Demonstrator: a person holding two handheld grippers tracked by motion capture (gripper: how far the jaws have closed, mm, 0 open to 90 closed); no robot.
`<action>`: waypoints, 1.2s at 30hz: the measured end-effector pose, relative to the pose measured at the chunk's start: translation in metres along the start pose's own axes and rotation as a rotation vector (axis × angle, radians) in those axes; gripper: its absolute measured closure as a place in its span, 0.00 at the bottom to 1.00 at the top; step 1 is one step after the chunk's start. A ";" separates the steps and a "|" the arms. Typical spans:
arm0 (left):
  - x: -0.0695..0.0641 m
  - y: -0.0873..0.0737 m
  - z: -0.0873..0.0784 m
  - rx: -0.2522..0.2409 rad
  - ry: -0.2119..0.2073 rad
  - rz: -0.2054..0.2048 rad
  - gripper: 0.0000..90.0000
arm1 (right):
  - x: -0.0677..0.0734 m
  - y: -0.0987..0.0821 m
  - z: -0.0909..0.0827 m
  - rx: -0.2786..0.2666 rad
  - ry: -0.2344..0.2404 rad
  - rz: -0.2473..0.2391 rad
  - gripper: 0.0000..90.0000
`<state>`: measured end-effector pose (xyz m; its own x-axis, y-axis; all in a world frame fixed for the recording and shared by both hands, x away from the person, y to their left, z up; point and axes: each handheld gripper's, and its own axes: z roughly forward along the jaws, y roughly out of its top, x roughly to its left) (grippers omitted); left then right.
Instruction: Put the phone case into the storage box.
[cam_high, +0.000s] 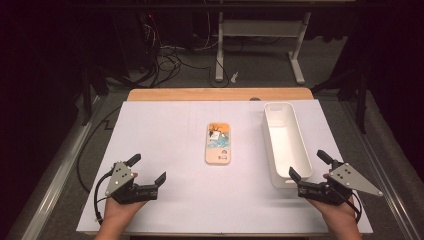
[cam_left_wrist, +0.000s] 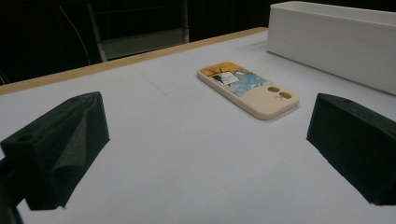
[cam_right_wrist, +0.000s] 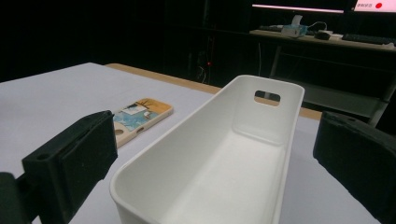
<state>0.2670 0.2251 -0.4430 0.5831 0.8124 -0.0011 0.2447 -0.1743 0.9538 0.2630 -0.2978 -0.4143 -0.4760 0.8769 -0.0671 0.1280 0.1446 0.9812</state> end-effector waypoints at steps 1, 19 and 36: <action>0.000 0.000 0.000 0.001 -0.003 -0.003 0.00 | 0.000 0.000 0.000 0.000 0.000 -0.001 0.00; 0.002 -0.001 0.001 0.017 -0.013 -0.020 0.00 | 0.000 -0.002 0.000 0.013 -0.004 0.005 0.00; 0.004 0.001 0.000 0.043 -0.024 -0.032 0.04 | 0.001 -0.002 0.000 0.011 -0.001 0.000 0.00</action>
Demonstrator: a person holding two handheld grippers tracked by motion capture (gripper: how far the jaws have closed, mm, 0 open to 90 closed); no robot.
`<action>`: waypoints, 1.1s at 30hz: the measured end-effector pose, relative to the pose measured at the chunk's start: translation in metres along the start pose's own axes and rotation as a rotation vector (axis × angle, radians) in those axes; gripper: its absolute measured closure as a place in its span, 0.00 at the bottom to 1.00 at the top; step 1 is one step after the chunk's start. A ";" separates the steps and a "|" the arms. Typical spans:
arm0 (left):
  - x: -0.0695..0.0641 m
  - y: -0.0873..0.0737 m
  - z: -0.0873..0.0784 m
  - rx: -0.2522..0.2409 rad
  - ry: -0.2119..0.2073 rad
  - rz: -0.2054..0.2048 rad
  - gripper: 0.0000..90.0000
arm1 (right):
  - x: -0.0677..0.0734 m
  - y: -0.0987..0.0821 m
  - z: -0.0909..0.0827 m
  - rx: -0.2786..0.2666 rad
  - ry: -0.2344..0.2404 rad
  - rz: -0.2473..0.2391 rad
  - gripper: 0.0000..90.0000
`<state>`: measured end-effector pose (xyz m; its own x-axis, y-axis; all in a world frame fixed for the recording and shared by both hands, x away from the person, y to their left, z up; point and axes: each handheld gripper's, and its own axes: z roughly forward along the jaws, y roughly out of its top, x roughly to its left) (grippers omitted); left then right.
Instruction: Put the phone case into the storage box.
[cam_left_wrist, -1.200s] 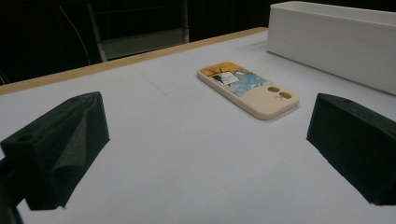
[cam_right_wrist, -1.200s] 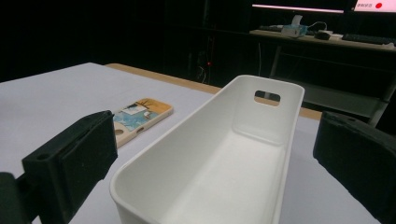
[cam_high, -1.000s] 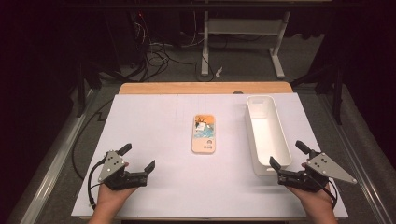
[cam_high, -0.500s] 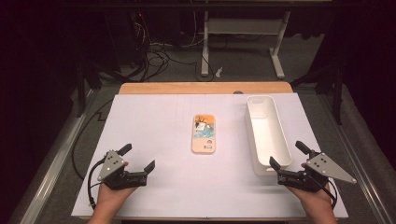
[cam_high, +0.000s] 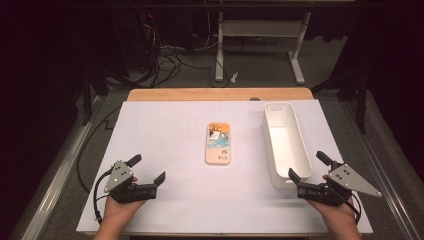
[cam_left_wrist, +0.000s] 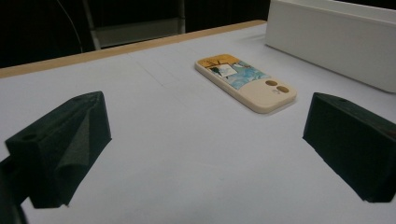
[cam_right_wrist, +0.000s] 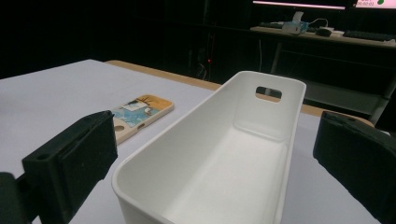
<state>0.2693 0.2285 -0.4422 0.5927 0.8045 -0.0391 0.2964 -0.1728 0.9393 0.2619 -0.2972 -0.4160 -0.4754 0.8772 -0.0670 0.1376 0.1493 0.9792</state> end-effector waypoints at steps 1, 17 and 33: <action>0.000 0.000 -0.001 0.002 -0.003 0.002 0.05 | 0.000 0.000 0.000 -0.001 -0.001 0.000 0.00; 0.005 0.008 0.009 0.009 -0.002 -0.102 0.73 | -0.001 -0.003 -0.001 0.011 -0.001 0.007 0.00; 0.006 0.048 0.112 0.065 -0.143 -0.041 1.00 | 0.000 -0.003 -0.003 0.008 -0.001 0.012 0.00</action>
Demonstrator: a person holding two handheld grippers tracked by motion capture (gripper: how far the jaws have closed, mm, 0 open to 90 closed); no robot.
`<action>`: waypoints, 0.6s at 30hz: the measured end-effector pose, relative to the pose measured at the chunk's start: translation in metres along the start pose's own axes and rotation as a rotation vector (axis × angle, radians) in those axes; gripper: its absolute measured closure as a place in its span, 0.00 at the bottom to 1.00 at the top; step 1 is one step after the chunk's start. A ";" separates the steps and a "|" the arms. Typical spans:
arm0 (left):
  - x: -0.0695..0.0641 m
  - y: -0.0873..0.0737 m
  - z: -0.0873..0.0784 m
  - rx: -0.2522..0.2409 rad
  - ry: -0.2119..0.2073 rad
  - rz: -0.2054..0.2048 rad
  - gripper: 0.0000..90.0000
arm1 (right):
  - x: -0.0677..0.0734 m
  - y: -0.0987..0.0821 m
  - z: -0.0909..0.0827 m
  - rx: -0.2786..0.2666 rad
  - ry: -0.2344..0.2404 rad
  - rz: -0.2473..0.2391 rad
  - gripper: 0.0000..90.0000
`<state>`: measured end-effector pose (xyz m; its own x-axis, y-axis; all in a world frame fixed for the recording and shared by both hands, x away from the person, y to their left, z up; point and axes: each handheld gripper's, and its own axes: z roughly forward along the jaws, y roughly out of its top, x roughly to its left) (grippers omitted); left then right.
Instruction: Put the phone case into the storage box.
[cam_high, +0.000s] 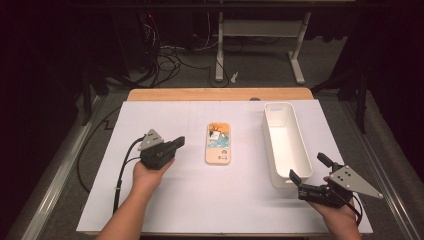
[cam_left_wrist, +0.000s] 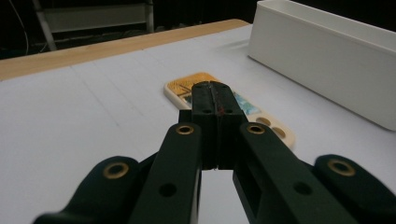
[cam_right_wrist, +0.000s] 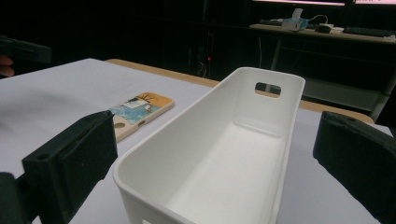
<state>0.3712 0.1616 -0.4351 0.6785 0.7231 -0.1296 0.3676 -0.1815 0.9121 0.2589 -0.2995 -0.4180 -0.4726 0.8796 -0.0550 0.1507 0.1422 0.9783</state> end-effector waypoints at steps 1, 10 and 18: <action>0.000 0.002 0.008 0.012 -0.010 -0.004 1.00 | 0.000 0.000 0.000 0.001 0.001 0.001 0.00; -0.012 0.020 0.069 0.083 -0.025 0.016 1.00 | -0.001 -0.001 -0.001 -0.003 0.008 0.009 0.00; -0.024 0.038 0.122 0.174 -0.041 0.050 1.00 | -0.001 -0.001 -0.003 -0.011 0.014 0.019 0.00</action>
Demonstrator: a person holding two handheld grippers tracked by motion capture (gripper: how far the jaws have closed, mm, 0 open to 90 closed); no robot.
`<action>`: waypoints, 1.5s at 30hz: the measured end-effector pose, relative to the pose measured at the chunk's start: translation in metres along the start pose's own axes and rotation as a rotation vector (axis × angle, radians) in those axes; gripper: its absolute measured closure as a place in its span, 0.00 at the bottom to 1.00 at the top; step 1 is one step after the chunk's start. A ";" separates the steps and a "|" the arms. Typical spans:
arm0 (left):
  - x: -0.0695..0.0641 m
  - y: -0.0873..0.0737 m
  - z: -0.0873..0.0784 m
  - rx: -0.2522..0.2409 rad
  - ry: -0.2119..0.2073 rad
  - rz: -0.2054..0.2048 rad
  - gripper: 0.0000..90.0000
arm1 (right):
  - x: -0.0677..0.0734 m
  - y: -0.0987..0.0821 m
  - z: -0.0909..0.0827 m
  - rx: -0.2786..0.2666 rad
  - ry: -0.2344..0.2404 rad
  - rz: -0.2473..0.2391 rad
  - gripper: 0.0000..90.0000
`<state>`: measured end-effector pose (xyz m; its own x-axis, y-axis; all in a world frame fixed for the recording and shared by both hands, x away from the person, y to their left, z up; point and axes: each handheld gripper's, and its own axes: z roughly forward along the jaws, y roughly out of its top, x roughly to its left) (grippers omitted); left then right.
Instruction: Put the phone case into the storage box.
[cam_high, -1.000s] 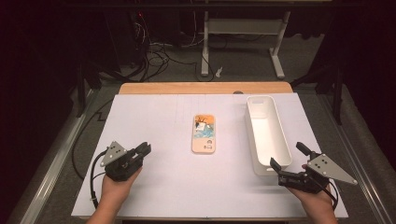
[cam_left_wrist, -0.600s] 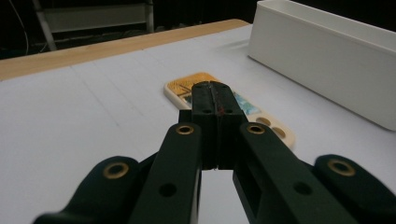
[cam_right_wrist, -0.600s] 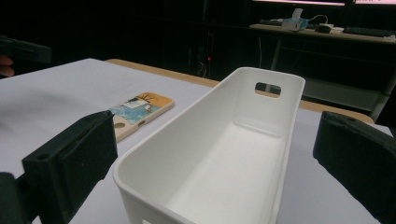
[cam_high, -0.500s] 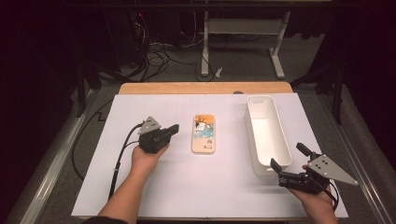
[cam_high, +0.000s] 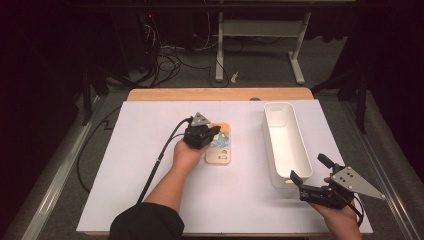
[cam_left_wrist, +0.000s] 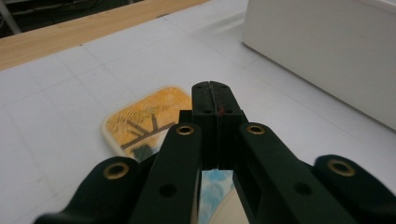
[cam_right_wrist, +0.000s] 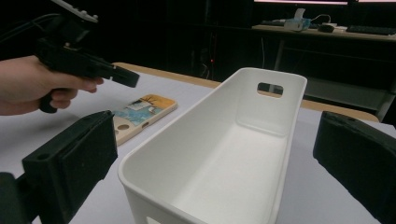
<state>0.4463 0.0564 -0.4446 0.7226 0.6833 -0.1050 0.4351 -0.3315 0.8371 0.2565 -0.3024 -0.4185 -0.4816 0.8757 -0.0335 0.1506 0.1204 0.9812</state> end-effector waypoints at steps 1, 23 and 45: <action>-0.001 0.004 0.006 0.015 0.000 0.006 1.00 | 0.000 0.000 0.000 -0.001 0.001 0.003 0.00; -0.015 0.030 0.084 0.339 0.103 0.108 1.00 | -0.004 -0.001 -0.004 -0.019 0.011 0.032 0.00; 0.015 -0.005 0.020 0.384 0.136 0.083 1.00 | 0.004 0.000 -0.002 -0.009 0.023 0.012 0.00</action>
<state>0.4661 0.0552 -0.4611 0.6973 0.7152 0.0481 0.5656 -0.5902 0.5759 0.2534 -0.2997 -0.4183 -0.4992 0.8663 -0.0173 0.1487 0.1053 0.9833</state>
